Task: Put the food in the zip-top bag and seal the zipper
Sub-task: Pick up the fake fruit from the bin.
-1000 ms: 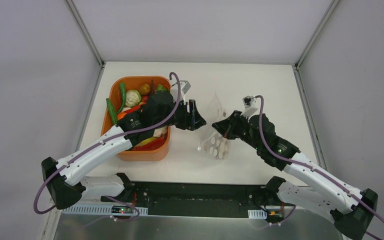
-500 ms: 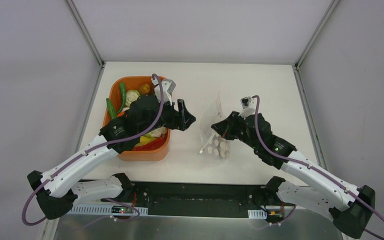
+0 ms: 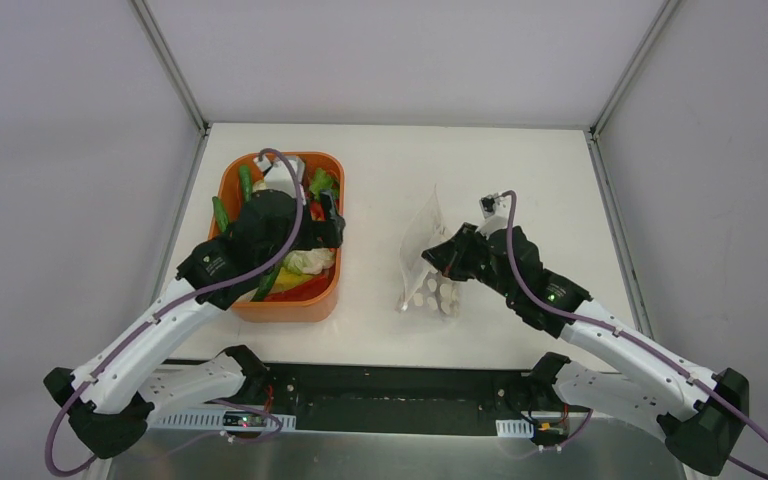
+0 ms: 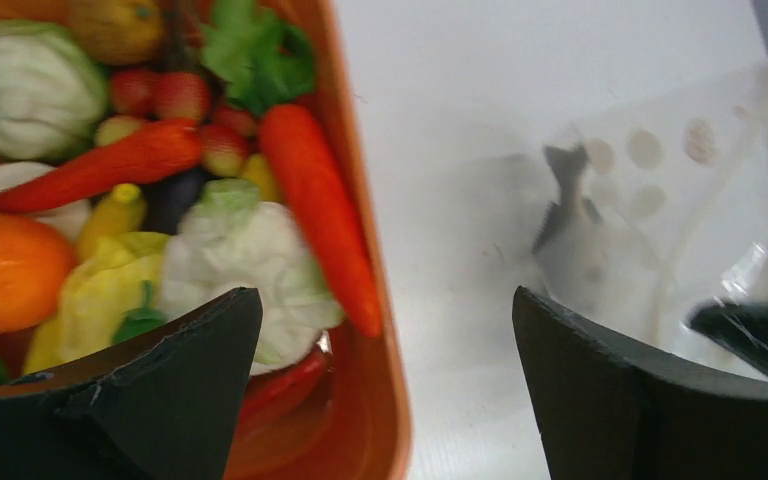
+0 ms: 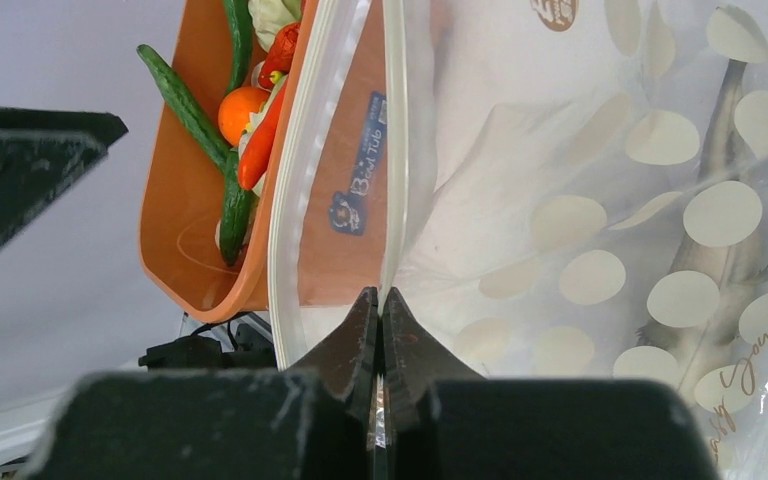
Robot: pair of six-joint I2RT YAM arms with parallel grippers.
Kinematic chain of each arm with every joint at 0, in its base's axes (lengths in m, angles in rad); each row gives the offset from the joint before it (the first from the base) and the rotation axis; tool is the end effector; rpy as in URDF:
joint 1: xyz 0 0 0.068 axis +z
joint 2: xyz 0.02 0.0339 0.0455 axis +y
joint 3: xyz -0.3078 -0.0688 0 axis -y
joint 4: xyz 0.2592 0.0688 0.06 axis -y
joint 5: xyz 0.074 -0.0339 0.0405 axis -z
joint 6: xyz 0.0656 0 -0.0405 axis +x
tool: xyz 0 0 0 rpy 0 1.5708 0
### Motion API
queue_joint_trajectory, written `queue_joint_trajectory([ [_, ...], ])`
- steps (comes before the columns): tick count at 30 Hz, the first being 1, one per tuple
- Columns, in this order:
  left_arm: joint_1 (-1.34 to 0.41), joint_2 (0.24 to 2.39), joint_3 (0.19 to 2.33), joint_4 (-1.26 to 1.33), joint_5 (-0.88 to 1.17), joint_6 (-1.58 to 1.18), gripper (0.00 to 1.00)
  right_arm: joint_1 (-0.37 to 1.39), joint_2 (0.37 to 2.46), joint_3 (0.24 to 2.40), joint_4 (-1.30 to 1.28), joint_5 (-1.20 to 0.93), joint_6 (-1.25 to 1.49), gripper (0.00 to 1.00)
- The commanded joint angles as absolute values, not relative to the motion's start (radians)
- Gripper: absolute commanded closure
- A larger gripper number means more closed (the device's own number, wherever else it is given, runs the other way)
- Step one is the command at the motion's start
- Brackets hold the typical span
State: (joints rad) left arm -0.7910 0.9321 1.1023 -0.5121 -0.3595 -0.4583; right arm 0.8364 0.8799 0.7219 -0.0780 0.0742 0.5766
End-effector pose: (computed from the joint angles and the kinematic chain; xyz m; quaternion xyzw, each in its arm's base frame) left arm 0.1636 -0.1326 0.4183 0.0315 0.8099 -0.2132 0.5455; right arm 0.1543 0.1636 0.3366 -0.0789 0.7813 0.3794 0.4894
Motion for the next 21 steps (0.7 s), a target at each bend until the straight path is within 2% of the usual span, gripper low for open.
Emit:
queue_joint_trajectory([
  [1, -0.619, 0.921, 1.105, -0.559, -0.359, -0.456, 0.01, 0.835, 0.884, 0.744, -0.093, 0.076, 0.586, 1.00],
  [7, -0.469, 0.998, 1.148, -0.544, -0.371, -0.409, 0.01, 0.833, 0.890, 0.753, -0.111, 0.071, 0.588, 1.00],
  [18, -0.201, 1.350, 1.371, -0.564, -0.150, -0.323, 0.02, 0.834, 0.905, 0.766, -0.122, 0.054, 0.596, 1.00],
  [21, -0.159, 1.460, 1.457, -0.565, -0.098, -0.329, 0.06, 0.834, 0.907, 0.766, -0.123, 0.051, 0.597, 1.00],
])
